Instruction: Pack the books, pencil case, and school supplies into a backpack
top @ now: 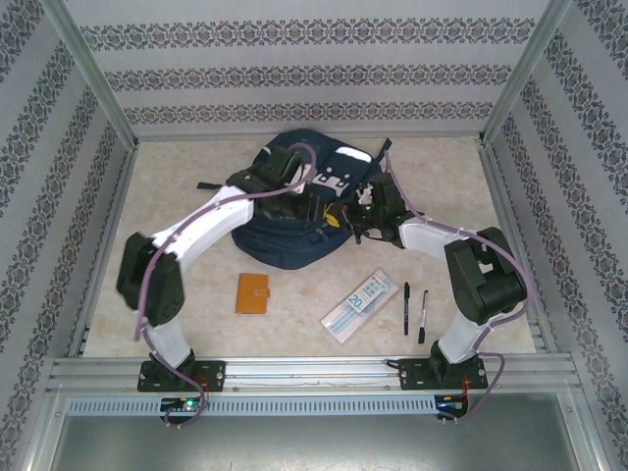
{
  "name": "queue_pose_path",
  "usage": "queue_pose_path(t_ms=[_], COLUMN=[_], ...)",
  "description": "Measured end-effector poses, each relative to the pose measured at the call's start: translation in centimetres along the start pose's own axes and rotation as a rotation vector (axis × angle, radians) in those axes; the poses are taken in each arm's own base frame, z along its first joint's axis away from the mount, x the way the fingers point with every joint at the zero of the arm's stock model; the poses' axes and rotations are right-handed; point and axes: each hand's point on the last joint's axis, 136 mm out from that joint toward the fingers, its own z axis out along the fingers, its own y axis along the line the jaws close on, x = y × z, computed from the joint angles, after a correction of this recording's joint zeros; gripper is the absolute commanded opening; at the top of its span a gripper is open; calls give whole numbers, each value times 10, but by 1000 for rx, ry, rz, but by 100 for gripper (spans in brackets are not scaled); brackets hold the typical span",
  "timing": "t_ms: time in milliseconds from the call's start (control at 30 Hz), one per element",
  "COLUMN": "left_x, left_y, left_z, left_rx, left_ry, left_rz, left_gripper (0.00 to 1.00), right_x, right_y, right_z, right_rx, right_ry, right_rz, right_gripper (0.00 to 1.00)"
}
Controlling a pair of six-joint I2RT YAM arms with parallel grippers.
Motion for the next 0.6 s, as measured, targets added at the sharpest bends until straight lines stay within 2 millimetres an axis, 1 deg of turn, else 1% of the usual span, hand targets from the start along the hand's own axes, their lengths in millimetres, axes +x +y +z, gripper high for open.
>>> queue_pose_path(t_ms=[67, 100, 133, 200, 267, 400, 500, 600], left_x=[20, 30, 37, 50, 58, 58, 56, 53], left_y=[-5, -11, -15, -24, -25, -6, 7, 15], left_z=[-11, -13, -12, -2, 7, 23, 29, 35], left_rx=[5, 4, -1, -18, -42, -135, -198, -239], left_ry=[-10, -9, -8, -7, -5, -31, -62, -91], left_rz=[-64, -88, -103, -131, -161, -243, -285, -309], left_gripper=[46, 46, 46, 46, 46, 51, 55, 56], right_x=[0, -1, 1, 1, 1, 6, 9, 10], right_y=[3, 4, 5, 5, 5, 5, 7, 8], right_z=[3, 3, 5, 5, 6, 11, 12, 14], right_rx=[-4, -6, -8, -10, -11, -10, -15, -18], right_ry=[-5, -9, -6, -6, -4, 6, 6, 3], right_rz=[-6, -4, -5, 1, 1, -5, -13, -17], right_gripper=[0, 0, 0, 0, 0, 0, 0, 0])
